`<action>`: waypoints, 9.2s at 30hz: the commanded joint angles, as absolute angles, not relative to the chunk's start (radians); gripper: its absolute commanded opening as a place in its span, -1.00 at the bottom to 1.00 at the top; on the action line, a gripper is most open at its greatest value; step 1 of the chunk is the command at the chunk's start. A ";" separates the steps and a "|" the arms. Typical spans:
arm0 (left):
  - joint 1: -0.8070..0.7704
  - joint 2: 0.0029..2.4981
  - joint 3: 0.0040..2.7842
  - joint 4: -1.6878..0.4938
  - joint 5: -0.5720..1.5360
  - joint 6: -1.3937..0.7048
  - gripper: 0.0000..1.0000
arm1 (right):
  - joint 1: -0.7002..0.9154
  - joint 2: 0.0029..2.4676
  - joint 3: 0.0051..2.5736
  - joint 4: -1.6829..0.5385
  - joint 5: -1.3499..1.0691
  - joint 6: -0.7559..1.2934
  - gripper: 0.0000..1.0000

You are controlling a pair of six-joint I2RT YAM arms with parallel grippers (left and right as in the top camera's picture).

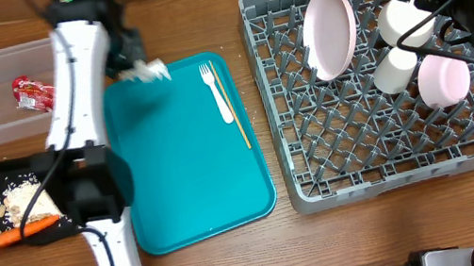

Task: Sort waste into correct bins and load items into the dishwasher rack
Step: 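Carry the tissue left and release it into the clear bin, then reach the right gripper to the wooden chopstick on the teal tray, then grasp the chopstick with the right gripper and lift it, then carry the chopstick right and stand it in the rack's back-left slot, then release the chopstick and move the right gripper back to the white fork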

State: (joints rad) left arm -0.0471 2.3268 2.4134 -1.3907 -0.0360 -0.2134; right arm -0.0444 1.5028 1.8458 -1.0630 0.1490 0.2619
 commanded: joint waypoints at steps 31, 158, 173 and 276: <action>0.409 2.219 2.457 -1.297 0.030 -0.417 1.00 | -0.048 1.500 1.859 -1.057 0.157 0.261 1.00; 0.435 2.044 2.456 -1.573 -0.055 -0.583 1.00 | 0.704 2.351 2.275 -1.386 0.152 0.412 -0.92; 0.435 2.044 2.456 -1.573 -0.055 -0.583 1.00 | 0.394 2.360 2.656 -1.546 0.097 0.184 -0.92; 0.435 2.044 2.456 -1.573 -0.055 -0.583 1.00 | 0.907 2.729 2.446 -1.064 0.231 0.498 -0.13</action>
